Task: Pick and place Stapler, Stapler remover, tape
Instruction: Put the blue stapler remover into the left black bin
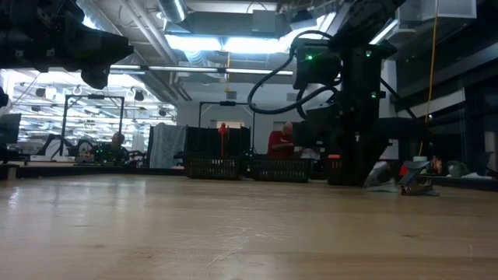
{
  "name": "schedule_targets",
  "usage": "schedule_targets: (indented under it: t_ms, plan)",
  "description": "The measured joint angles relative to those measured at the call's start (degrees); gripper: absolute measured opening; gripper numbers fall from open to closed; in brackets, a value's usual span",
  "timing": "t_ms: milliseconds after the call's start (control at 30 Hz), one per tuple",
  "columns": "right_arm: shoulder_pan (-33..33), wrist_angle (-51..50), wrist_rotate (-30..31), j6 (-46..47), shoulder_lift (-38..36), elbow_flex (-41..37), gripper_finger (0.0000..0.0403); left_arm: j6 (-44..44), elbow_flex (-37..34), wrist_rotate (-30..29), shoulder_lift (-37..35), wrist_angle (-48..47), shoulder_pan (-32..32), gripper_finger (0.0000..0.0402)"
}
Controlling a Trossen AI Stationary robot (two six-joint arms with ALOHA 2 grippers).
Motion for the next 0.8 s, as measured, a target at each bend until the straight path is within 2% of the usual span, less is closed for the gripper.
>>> schedule_targets:
  t_ms: [133,200,433,533,600,700,800]
  plan:
    - [0.0,0.0,-0.1,0.0,0.0,0.0,0.0014,0.0,0.0,0.0,0.0,0.0,0.0,0.0091]
    - [0.0,0.2,-0.1,0.1,0.0,0.0,0.0009,0.0,0.0,0.0,0.0,0.0,0.0,0.0091]
    - [0.0,-0.6,1.2,0.5,-0.3,1.5,0.003,0.0,0.0,0.0,0.0,0.0,0.0,0.0091]
    - [0.0,-6.6,1.3,0.9,-0.9,4.9,0.0031,0.0,0.0,0.0,0.0,0.0,0.0,0.0091]
    - [0.0,-14.4,1.4,2.0,-1.0,8.0,0.0037,0.0,0.0,0.1,0.0,0.0,0.0,0.0091]
    - [-0.2,-19.3,1.4,2.1,-0.8,10.6,0.0061,0.0,0.0,0.1,0.0,0.0,0.0,0.0091]
    - [-0.4,-20.3,1.4,2.1,-0.3,11.3,0.0106,0.0,0.0,0.1,0.0,0.0,0.0,0.0091]
